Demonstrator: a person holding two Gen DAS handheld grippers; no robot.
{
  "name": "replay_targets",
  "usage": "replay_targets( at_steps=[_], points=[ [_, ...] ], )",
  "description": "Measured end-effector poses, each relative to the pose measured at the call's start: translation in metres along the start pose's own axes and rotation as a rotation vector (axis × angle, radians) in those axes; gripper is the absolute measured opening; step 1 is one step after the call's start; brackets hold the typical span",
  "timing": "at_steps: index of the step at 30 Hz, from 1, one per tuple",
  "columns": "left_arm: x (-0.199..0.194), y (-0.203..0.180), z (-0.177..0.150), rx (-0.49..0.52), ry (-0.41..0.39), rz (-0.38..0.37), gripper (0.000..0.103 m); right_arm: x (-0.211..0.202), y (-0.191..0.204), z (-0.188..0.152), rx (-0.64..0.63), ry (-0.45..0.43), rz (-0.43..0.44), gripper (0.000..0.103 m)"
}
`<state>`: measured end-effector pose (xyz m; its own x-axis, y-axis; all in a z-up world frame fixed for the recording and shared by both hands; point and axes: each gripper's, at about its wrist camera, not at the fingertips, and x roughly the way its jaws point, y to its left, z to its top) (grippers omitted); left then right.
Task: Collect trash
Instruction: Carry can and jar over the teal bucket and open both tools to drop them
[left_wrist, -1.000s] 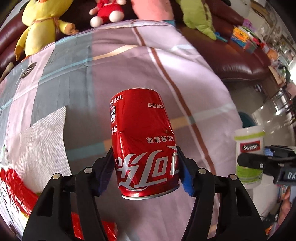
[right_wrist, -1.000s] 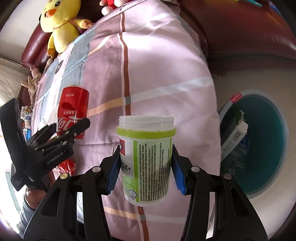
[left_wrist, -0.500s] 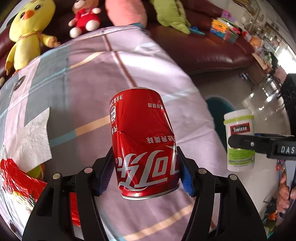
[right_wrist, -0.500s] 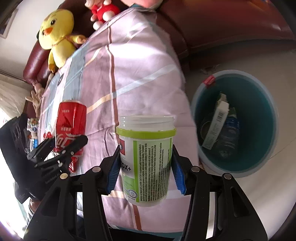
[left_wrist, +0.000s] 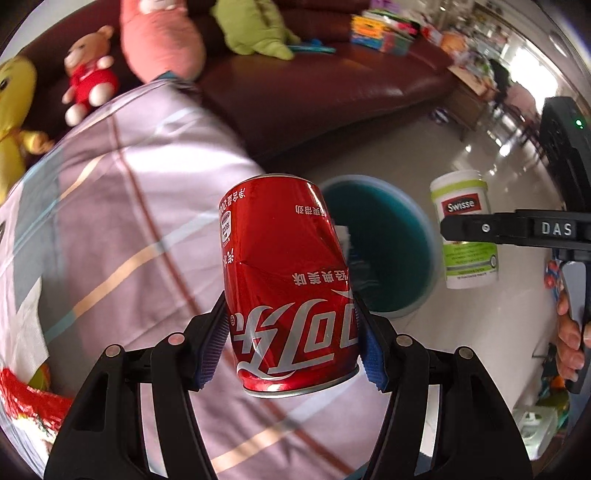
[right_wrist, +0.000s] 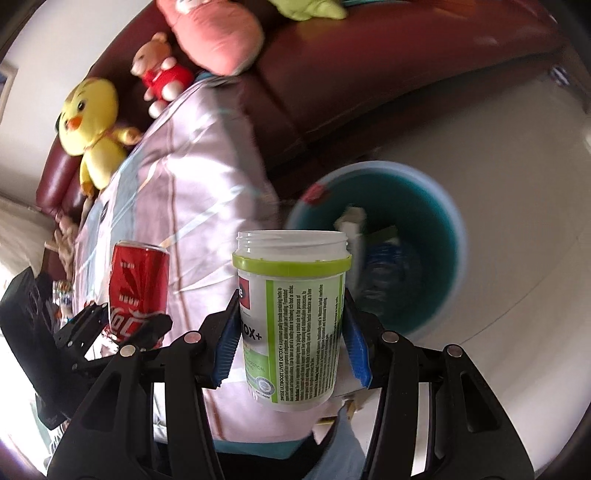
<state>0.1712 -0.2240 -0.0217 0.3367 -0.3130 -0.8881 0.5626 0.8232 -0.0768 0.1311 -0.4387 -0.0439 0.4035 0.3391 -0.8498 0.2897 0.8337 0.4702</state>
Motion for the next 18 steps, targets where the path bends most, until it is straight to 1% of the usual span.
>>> replay_targets(
  at_steps=[3, 10, 18],
  points=[
    [0.011, -0.015, 0.006, 0.023, 0.018, -0.011, 0.063, 0.002, -0.020, 0.001, 0.026, 0.005, -0.012, 0.048],
    [0.041, -0.047, 0.018, 0.072, 0.068, -0.033, 0.063, 0.016, -0.051, 0.008, 0.065, 0.021, -0.026, 0.048],
    [0.074, -0.066, 0.031, 0.111, 0.119, -0.052, 0.063, 0.038, -0.074, 0.017, 0.077, 0.057, -0.058, 0.048]
  ],
)
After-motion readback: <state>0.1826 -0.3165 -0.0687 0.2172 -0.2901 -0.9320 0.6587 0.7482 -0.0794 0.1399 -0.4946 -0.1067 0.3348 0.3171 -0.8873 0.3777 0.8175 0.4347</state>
